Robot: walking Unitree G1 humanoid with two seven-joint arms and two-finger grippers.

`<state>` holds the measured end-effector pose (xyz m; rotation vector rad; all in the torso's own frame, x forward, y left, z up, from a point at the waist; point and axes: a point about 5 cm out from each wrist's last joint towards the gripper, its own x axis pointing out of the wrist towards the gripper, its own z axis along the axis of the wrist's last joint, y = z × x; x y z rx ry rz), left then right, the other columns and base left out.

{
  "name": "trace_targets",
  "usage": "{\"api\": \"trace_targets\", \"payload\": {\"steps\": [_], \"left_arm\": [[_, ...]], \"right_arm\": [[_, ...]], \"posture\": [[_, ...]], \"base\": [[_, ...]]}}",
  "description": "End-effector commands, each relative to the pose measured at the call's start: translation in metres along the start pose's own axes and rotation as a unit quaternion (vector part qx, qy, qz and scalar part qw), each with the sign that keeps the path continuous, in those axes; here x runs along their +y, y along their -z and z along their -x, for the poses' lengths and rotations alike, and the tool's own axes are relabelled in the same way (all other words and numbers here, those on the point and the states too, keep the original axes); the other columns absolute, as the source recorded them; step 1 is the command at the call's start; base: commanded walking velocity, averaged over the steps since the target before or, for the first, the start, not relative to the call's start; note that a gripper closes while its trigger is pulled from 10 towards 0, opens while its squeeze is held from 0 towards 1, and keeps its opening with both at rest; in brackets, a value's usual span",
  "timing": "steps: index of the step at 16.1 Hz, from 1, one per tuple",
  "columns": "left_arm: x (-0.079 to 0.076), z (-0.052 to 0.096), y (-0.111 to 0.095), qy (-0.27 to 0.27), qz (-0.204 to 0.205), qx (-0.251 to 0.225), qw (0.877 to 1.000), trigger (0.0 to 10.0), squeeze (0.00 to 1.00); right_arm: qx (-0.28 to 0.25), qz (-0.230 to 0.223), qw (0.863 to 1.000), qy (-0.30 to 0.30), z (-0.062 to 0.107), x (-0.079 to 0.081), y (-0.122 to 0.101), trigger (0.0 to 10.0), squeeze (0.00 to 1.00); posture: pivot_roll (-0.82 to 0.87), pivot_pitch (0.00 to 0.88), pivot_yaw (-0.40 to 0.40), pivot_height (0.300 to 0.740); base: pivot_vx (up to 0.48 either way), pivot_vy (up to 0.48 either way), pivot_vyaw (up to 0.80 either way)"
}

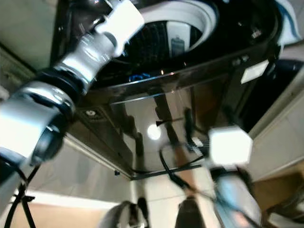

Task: Clothes washing

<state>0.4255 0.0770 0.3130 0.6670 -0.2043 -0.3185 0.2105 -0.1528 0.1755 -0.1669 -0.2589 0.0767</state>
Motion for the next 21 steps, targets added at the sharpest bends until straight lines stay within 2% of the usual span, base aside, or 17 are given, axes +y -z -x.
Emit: {"api": "trace_targets", "payload": {"steps": [1,2,3,4,6,7,8,10,12,14,16,19,20,21], "left_arm": [[0.022,0.003,-0.017,-0.014,0.026,-0.053,0.998,10.0,0.00],[0.026,0.006,-0.025,-0.011,0.035,-0.099,0.994,10.0,0.00],[0.027,0.009,-0.031,-0.010,0.028,-0.143,0.989,10.0,0.00],[0.008,0.030,-0.041,0.029,0.016,-0.222,0.975,10.0,0.00],[-0.018,0.050,-0.050,0.057,-0.002,-0.264,0.963,10.0,0.00],[-0.024,0.048,-0.052,0.057,0.013,-0.267,0.962,10.0,0.00],[-0.027,0.052,-0.053,0.055,0.029,-0.271,0.961,10.0,0.00],[-0.041,0.067,-0.050,0.051,0.058,-0.264,0.961,10.0,0.00],[-0.054,0.077,-0.048,0.068,0.061,-0.271,0.958,10.0,0.00],[-0.062,0.079,-0.042,0.074,0.083,-0.249,0.962,10.0,0.00],[-0.067,0.081,-0.036,0.074,0.090,-0.240,0.964,10.0,0.00],[-0.076,0.092,-0.019,0.072,0.114,-0.214,0.967,10.0,0.00],[-0.078,0.098,-0.001,0.058,0.137,-0.182,0.972,10.0,0.00],[-0.080,0.106,0.023,0.039,0.140,-0.140,0.979,10.0,0.00]], "right_arm": [[0.002,-0.020,1.000,-0.009,-0.012,0.005,0.008,10.0,0.00],[-0.005,-0.026,0.999,-0.025,-0.028,0.007,0.011,10.0,0.00],[-0.012,-0.028,0.999,-0.040,-0.041,0.010,0.014,10.0,0.00],[-0.022,-0.037,0.997,-0.069,-0.059,0.019,0.017,10.0,0.00],[-0.037,-0.038,0.993,-0.104,-0.078,0.030,0.020,10.0,0.00],[-0.040,-0.036,0.992,-0.112,-0.084,0.032,0.024,10.0,0.00],[-0.045,-0.035,0.992,-0.109,-0.086,0.032,0.024,10.0,0.00],[-0.057,-0.026,0.995,-0.078,-0.092,0.022,0.027,10.0,0.00],[-0.067,-0.007,0.996,-0.059,-0.092,0.019,0.028,10.0,0.00],[-0.069,-0.002,0.996,-0.047,-0.093,0.012,0.030,10.0,0.00],[-0.054,-0.006,0.997,-0.054,-0.098,0.013,0.035,10.0,0.00],[-0.039,0.005,0.998,-0.040,-0.103,0.009,0.041,10.0,0.00],[-0.037,0.011,0.999,-0.037,-0.104,0.006,0.043,10.0,0.00],[-0.035,0.016,0.999,-0.036,-0.104,0.004,0.045,10.0,0.00]], "posture": [[-0.18,0.061,0.126,0.723],[-0.11,0.024,0.088,0.723],[-0.06,0.000,0.048,0.723],[0.02,0.000,-0.013,0.723],[0.10,0.000,-0.066,0.723],[0.10,0.000,-0.065,0.723],[0.09,0.000,-0.059,0.723],[0.07,0.000,-0.048,0.723],[0.05,0.000,-0.039,0.723],[0.02,0.000,-0.026,0.723],[0.00,0.000,-0.013,0.723],[-0.01,0.000,-0.007,0.723],[-0.01,0.000,-0.005,0.723],[-0.02,0.000,-0.002,0.723]], "base": [[0.000,0.000,0.00],[0.000,0.000,0.00],[0.000,0.000,0.00],[0.000,0.000,0.00],[0.000,0.000,0.00],[0.000,0.000,0.00],[0.000,0.000,0.00],[0.000,0.000,0.00],[0.000,0.000,0.00],[0.000,0.000,0.00],[0.000,0.000,0.00],[0.000,0.000,-0.51],[0.000,0.000,-0.73],[0.000,0.000,-0.73]]}}
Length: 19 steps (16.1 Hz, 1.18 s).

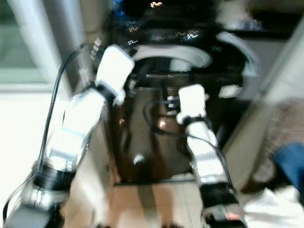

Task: Clothes washing

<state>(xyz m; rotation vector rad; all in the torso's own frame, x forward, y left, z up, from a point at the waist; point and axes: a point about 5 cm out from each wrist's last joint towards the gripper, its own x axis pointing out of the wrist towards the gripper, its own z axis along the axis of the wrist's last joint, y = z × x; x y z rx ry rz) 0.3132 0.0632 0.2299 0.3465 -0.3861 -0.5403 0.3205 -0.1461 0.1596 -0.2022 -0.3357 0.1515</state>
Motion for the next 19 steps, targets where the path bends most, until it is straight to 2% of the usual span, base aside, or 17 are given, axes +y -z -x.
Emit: {"api": "trace_targets", "payload": {"steps": [1,2,4,5,6,8,9,11,12,13,15,17,19], "left_arm": [[0.008,0.004,0.004,-0.023,-0.006,0.013,1.000,10.0,0.00],[0.005,0.039,0.032,-0.058,0.041,0.073,0.995,10.0,0.00],[-0.003,0.055,0.040,-0.074,0.059,0.097,0.991,10.0,0.00],[-0.004,0.056,0.040,-0.080,0.048,0.099,0.991,10.0,0.00],[-0.005,0.061,0.046,-0.085,0.043,0.108,0.990,10.0,0.00],[-0.003,0.072,0.063,-0.103,0.063,0.142,0.982,10.0,0.00],[0.000,0.083,0.076,-0.129,0.089,0.168,0.973,10.0,0.00],[0.004,0.099,0.089,-0.156,0.097,0.197,0.963,10.0,0.00],[0.004,0.104,0.095,-0.163,0.078,0.204,0.962,10.0,0.00],[0.005,0.112,0.104,-0.185,0.072,0.221,0.955,10.0,0.00],[0.009,0.130,0.117,-0.240,0.123,0.251,0.930,10.0,0.00],[0.005,0.131,0.115,-0.233,0.131,0.247,0.932,10.0,0.00],[0.004,0.115,0.103,-0.203,0.111,0.215,0.949,10.0,0.00]], "right_arm": [[0.007,0.002,1.000,0.000,0.000,-0.001,0.003,10.0,0.00],[0.012,0.014,1.000,-0.002,0.006,-0.005,0.008,10.0,0.00],[0.021,0.018,1.000,-0.001,0.011,-0.008,0.013,10.0,0.00],[0.023,0.022,0.999,-0.004,0.013,-0.007,0.014,10.0,0.00],[0.023,0.024,0.999,-0.008,0.015,-0.007,0.014,10.0,0.00],[0.024,0.023,0.999,-0.012,0.017,-0.007,0.014,10.0,0.00],[0.032,0.019,0.999,-0.017,0.020,-0.007,0.016,10.0,0.00],[0.038,0.011,0.999,-0.026,0.022,-0.004,0.019,10.0,0.00],[0.048,0.004,0.998,-0.034,0.023,0.000,0.022,10.0,0.00],[0.065,-0.016,0.996,-0.055,0.025,0.008,0.028,10.0,0.00],[0.094,-0.046,0.992,-0.070,0.028,0.016,0.038,10.0,0.00],[0.106,-0.061,0.991,-0.049,0.026,0.010,0.043,10.0,0.00],[0.074,-0.034,0.995,-0.048,0.020,0.011,0.033,10.0,0.00]], "posture": [[-0.02,0.000,-0.003,0.723],[-0.01,0.000,-0.014,0.723],[0.00,0.000,-0.020,0.723],[-0.01,0.000,-0.025,0.723],[-0.02,0.000,-0.028,0.723],[-0.03,0.000,-0.026,0.723],[-0.02,0.000,-0.026,0.723],[-0.01,0.000,-0.037,0.723],[0.00,0.000,-0.038,0.723],[0.00,0.000,-0.038,0.723],[0.00,0.000,-0.035,0.723],[0.02,0.000,-0.032,0.723],[0.02,0.000,-0.029,0.723]], "base": [[0.000,0.000,-0.73],[0.000,0.000,-0.73],[0.000,0.000,-0.72],[0.000,0.000,-0.72],[0.000,0.000,-0.72],[0.000,0.000,-0.72],[0.000,0.000,-0.69],[0.000,0.000,-0.68],[0.000,0.000,-0.68],[0.000,0.000,-0.68],[0.000,0.000,-0.68],[0.000,0.000,-0.68],[0.000,0.000,-0.68]]}}
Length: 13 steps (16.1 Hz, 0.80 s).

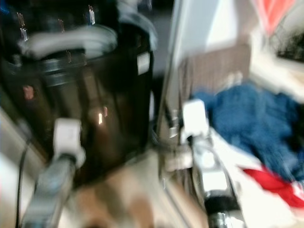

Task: Clothes washing

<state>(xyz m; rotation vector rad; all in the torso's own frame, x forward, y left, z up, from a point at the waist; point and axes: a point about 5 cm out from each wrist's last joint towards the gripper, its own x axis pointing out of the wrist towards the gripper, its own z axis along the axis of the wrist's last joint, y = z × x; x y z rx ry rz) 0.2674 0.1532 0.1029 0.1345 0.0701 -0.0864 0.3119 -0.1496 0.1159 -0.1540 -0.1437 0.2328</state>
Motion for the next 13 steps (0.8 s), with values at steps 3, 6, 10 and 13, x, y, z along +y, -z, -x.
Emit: {"api": "trace_targets", "payload": {"steps": [3,6,10,13], "left_arm": [[0.002,-0.004,-0.012,0.001,-0.040,-0.028,0.999,10.0,0.00],[0.002,-0.002,-0.010,0.014,-0.043,-0.026,0.999,10.0,1.00],[0.002,-0.003,-0.013,0.017,-0.055,-0.035,0.998,10.0,1.00],[0.001,-0.012,-0.020,0.012,-0.072,-0.046,0.996,10.0,0.00]], "right_arm": [[-0.035,0.017,0.999,0.033,-0.001,-0.007,-0.014,10.0,0.00],[-0.034,0.019,0.998,0.044,0.002,-0.011,-0.013,10.0,0.00],[-0.027,0.016,0.998,0.046,0.003,-0.007,-0.010,10.0,0.00],[-0.033,0.019,0.998,0.052,-0.002,-0.010,-0.013,10.0,0.00]], "posture": [[0.01,0.000,-0.029,0.723],[0.01,0.000,-0.034,0.723],[0.02,0.000,-0.049,0.723],[0.02,0.000,-0.049,0.723]], "base": [[0.000,0.000,-0.68],[0.000,0.000,-0.68],[0.000,0.000,-0.68],[0.000,0.000,-0.68]]}}
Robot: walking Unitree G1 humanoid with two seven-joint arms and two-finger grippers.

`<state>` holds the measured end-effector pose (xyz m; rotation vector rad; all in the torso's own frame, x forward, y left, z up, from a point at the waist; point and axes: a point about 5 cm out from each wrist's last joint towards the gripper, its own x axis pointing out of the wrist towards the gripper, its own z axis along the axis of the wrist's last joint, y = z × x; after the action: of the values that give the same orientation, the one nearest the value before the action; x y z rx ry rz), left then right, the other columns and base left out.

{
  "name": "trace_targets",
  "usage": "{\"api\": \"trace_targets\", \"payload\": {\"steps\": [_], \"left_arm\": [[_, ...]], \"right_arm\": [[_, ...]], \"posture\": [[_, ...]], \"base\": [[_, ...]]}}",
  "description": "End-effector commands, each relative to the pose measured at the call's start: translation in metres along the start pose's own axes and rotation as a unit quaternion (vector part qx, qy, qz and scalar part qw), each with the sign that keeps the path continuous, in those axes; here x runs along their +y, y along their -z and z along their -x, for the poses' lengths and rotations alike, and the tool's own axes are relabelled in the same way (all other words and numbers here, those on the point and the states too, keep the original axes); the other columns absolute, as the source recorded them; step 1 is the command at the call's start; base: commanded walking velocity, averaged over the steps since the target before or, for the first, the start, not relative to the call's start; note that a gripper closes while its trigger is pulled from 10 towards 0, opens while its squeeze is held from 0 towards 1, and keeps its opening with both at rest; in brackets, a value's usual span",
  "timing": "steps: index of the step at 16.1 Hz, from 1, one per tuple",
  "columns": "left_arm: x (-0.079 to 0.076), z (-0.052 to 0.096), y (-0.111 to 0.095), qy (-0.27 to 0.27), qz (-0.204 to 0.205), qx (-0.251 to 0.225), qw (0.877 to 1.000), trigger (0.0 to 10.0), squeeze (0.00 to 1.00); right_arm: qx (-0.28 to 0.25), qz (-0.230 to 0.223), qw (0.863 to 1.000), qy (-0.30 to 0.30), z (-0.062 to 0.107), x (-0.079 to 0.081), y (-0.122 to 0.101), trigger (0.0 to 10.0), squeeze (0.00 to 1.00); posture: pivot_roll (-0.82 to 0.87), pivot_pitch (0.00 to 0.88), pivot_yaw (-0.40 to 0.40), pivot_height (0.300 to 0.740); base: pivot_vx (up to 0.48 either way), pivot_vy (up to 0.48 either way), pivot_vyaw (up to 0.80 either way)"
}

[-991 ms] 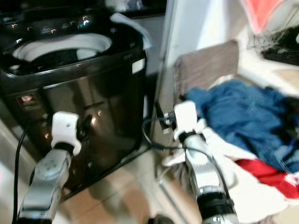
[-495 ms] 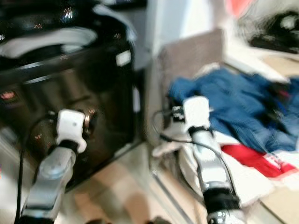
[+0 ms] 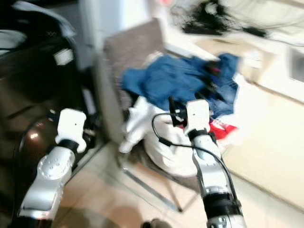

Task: Clothes washing

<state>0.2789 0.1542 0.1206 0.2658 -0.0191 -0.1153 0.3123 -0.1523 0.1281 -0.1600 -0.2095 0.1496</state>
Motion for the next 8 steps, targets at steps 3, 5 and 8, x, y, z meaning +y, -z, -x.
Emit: {"api": "trace_targets", "payload": {"steps": [3,5,8], "left_arm": [[-0.004,-0.008,-0.008,0.007,-0.010,-0.017,1.000,10.0,0.00],[-0.007,-0.009,-0.008,0.011,-0.010,-0.018,1.000,10.0,0.08],[-0.017,-0.014,-0.011,0.032,-0.015,-0.024,0.999,10.0,0.00]], "right_arm": [[-0.004,0.014,1.000,0.026,-0.001,-0.011,-0.001,10.0,0.00],[-0.004,0.016,0.999,0.031,-0.001,-0.013,-0.001,10.0,0.00],[-0.010,0.040,0.997,0.064,0.001,-0.026,-0.003,10.0,0.00]], "posture": [[0.00,0.000,-0.041,0.723],[0.00,0.000,-0.039,0.723],[-0.03,0.000,-0.028,0.723]], "base": [[0.000,0.000,-0.71],[0.000,0.000,-0.73],[0.000,0.000,-0.50]]}}
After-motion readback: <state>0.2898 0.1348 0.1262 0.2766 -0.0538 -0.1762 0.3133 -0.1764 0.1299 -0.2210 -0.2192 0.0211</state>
